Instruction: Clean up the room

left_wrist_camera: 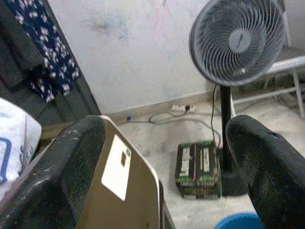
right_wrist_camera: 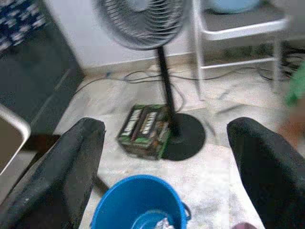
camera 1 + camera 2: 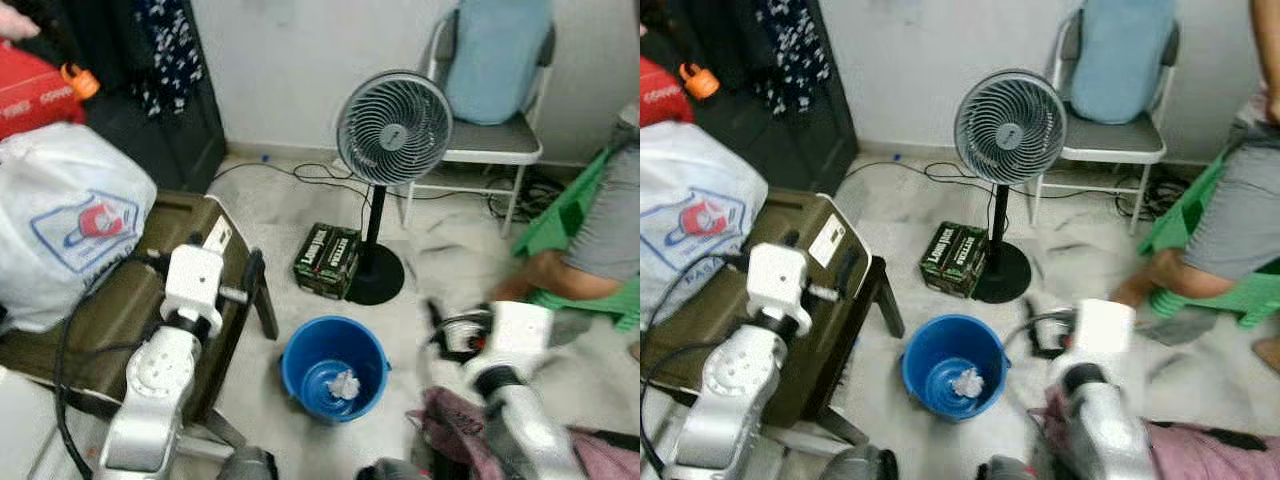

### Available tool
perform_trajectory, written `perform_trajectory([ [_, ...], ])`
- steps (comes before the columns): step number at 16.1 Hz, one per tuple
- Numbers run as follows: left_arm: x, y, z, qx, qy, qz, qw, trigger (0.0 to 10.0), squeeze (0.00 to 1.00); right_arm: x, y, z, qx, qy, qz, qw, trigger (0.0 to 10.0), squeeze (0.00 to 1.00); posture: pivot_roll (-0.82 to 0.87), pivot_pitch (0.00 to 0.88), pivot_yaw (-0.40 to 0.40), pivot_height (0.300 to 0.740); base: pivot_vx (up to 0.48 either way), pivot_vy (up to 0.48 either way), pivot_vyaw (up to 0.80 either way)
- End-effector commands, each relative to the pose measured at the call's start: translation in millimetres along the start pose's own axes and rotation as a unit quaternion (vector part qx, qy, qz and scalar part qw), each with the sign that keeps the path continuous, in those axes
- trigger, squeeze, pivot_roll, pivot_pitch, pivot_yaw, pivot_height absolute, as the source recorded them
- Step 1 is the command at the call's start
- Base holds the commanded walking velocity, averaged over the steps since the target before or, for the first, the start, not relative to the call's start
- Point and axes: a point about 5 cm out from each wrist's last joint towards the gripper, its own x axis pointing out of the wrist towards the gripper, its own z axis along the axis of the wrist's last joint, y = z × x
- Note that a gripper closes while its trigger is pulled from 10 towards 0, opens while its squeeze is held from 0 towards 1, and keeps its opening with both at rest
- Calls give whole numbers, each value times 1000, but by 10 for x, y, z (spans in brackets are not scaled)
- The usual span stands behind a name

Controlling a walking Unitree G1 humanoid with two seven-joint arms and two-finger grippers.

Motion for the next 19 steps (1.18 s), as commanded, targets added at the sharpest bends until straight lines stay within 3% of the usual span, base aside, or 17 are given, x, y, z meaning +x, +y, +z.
perform_trajectory([
  [1, 13, 55, -28, 1, 4, 4, 1000, 10000, 0, -16, -13, 40, 13, -14, -10, 1000, 10000, 0, -99, 0, 86, 740, 0, 0, 0],
  [4, 232, 140, 42, -17, -15, 16, 1000, 10000, 0, 16, 75, 100, 5, -43, 4, 999, 10000, 0, -107, 0, 85, 740, 0, 0, 135],
  [6, 275, 125, 87, -16, -25, 9, 1000, 10000, 0, 33, 152, 132, -12, -48, 20, 999, 10000, 0, -110, 0, 90, 740, 0, 0, 603],
  [11, 95, 22, -41, -29, 1, 3, 1000, 10000, 0, 49, 203, 111, -19, -45, 38, 998, 10000, 0, -102, 0, 86, 740, 0, 0, 800],
  [19, 217, 128, 49, -7, -25, 17, 1000, 10000, 0, 198, 251, 183, -17, -53, 57, 997, 10000, 0, -61, 0, 50, 740, 0, 0, 800],
])
